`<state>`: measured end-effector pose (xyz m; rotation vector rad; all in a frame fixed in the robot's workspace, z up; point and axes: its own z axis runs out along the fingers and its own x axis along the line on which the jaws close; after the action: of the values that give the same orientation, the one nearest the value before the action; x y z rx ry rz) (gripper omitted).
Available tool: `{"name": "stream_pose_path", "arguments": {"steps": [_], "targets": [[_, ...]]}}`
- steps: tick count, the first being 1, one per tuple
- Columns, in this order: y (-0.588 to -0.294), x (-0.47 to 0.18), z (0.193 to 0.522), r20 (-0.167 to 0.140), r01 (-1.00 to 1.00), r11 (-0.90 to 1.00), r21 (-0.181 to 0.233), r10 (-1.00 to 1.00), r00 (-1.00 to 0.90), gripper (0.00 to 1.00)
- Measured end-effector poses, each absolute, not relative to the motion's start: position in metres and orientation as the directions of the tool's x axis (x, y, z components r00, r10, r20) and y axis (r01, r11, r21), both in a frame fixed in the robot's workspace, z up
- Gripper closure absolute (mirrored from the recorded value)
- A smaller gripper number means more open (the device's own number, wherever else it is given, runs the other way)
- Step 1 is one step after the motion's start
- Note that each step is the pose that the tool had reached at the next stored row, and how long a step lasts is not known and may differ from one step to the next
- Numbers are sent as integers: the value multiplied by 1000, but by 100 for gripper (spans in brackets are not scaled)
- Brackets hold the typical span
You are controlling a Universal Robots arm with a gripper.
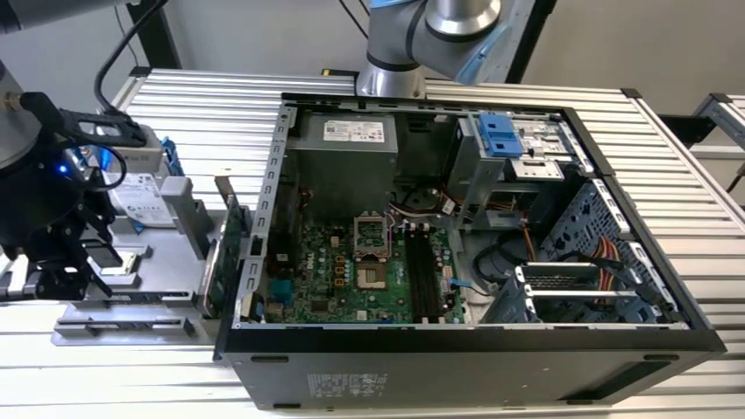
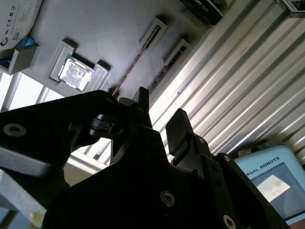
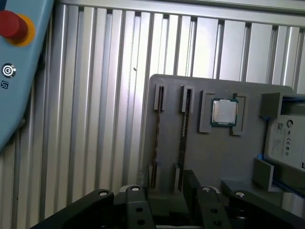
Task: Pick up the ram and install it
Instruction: 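Pick up the ram and move it above insertion slot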
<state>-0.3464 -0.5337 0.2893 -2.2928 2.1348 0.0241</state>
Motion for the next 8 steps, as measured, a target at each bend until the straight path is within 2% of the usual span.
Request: {"name": "stream_pose_path", "arguments": {"steps": [8], "targets": [[-534,-346,288,-16,-997,-71,4,-997,71,0]]}}
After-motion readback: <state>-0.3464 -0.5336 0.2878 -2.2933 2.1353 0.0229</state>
